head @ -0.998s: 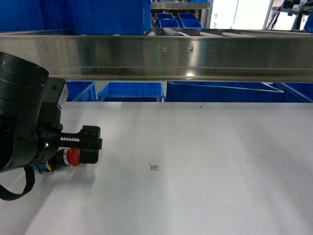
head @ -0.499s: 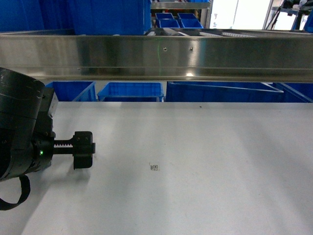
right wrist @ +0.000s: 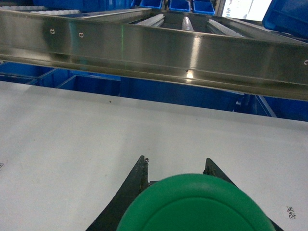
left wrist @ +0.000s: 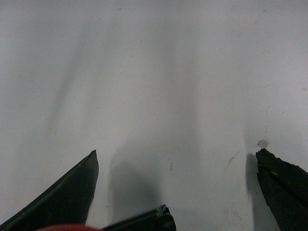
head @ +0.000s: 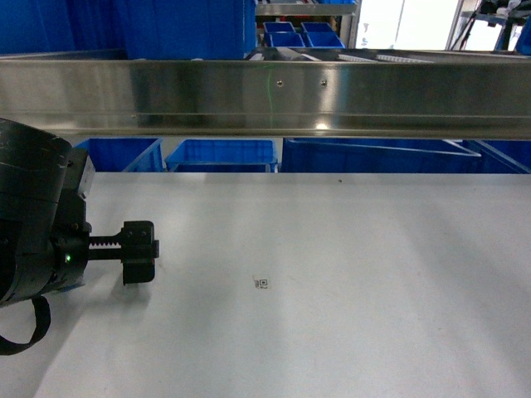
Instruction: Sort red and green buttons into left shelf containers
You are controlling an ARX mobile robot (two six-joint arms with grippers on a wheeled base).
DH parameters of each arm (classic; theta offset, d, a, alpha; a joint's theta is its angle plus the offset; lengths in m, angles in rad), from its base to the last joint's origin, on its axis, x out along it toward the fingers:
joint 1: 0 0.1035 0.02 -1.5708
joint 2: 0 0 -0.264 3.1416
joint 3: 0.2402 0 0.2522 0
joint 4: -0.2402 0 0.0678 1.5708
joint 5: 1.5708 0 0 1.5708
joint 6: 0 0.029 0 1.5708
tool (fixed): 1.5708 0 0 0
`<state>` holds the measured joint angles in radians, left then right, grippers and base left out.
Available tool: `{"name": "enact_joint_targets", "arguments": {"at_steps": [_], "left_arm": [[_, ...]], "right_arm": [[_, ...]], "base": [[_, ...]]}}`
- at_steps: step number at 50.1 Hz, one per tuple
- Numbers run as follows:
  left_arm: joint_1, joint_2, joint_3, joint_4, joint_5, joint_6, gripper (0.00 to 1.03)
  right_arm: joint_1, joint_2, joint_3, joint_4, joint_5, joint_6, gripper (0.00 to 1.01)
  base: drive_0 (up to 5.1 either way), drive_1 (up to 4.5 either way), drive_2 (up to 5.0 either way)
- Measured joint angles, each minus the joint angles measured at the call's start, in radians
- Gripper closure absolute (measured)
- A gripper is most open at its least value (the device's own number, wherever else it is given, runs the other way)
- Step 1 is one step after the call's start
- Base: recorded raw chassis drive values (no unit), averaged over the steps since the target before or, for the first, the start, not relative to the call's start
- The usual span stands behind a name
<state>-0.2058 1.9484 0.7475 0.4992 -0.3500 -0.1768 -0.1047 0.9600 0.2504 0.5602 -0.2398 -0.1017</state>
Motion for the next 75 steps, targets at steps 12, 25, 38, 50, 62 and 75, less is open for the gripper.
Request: {"name": "enact_joint_targets", "arguments": {"at_steps": [12, 25, 38, 50, 62, 75], "left_arm": [[-0.017, -0.009, -0.023, -0.002, -0.040, -0.018, 0.39], [-0.029, -0.023, -0.055, 0.014, -0.071, -0.025, 0.63], [-0.040, -0.071, -0.128, 0.077, -0.050, 0.026, 0.64], [-0.013, -0.415, -0.219, 0.019, 0.009, 0.081, 0.64], [-0.129, -0.822, -0.323, -0.268, -0.079, 0.045, 0.64], [-0.316, -1.022, -0.382, -0.427, -0.251, -0.017, 0.64]], "right_arm": [[0.000, 0.000, 0.000, 0.000, 0.000, 0.000, 0.75], [0.000, 0.000, 0.000, 0.000, 0.000, 0.000, 0.75], [0.000, 0.000, 0.000, 0.000, 0.000, 0.000, 0.75], [0.000, 0.000, 0.000, 0.000, 0.000, 0.000, 0.75], [0.000, 0.000, 0.000, 0.000, 0.000, 0.000, 0.75], [0.000, 0.000, 0.000, 0.000, 0.000, 0.000, 0.75]], "base": [[0.0, 0.00, 0.0], [0.0, 0.00, 0.0], [0.0, 0.00, 0.0], [0.0, 0.00, 0.0], [0.0, 0.00, 0.0], [0.0, 0.00, 0.0]]}}
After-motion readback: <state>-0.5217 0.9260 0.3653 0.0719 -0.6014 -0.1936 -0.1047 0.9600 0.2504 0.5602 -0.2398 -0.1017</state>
